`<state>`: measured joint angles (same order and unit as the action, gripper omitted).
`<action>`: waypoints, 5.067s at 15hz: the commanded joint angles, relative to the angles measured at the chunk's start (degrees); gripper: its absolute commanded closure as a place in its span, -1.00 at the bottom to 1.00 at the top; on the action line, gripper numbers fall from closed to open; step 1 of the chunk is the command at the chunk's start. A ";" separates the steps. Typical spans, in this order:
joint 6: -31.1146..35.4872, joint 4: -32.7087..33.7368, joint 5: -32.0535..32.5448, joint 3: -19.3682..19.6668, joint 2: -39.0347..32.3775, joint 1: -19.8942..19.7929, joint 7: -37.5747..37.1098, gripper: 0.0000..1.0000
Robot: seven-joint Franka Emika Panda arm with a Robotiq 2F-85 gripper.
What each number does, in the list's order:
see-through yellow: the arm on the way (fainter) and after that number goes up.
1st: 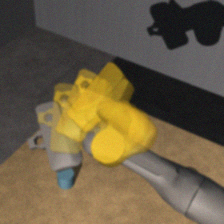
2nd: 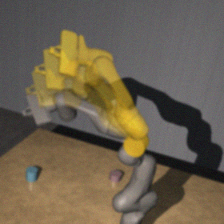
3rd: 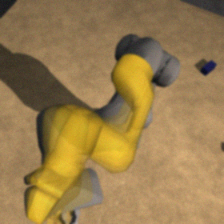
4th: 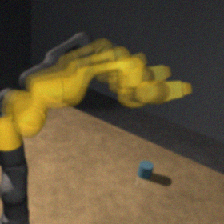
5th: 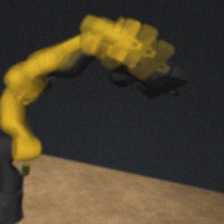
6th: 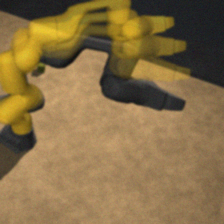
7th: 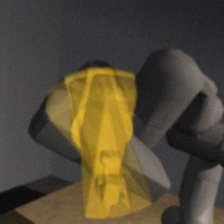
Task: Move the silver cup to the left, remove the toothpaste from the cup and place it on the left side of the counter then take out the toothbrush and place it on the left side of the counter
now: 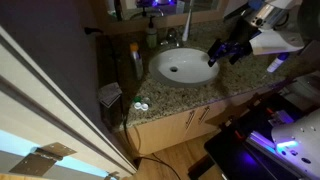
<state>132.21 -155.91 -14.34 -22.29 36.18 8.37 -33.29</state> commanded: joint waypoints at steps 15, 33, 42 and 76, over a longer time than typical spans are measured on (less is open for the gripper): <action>2.31 2.34 8.11 11.75 7.19 -11.96 -4.36 -1.00; 3.24 14.34 19.04 20.83 -3.49 -26.57 -1.02 -1.00; 0.73 25.79 16.66 31.42 -18.60 -26.57 13.12 -1.00; -3.29 66.64 1.45 42.79 -65.81 -33.88 16.25 -1.00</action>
<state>131.43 -95.83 -13.42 20.80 -24.15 -24.01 -16.26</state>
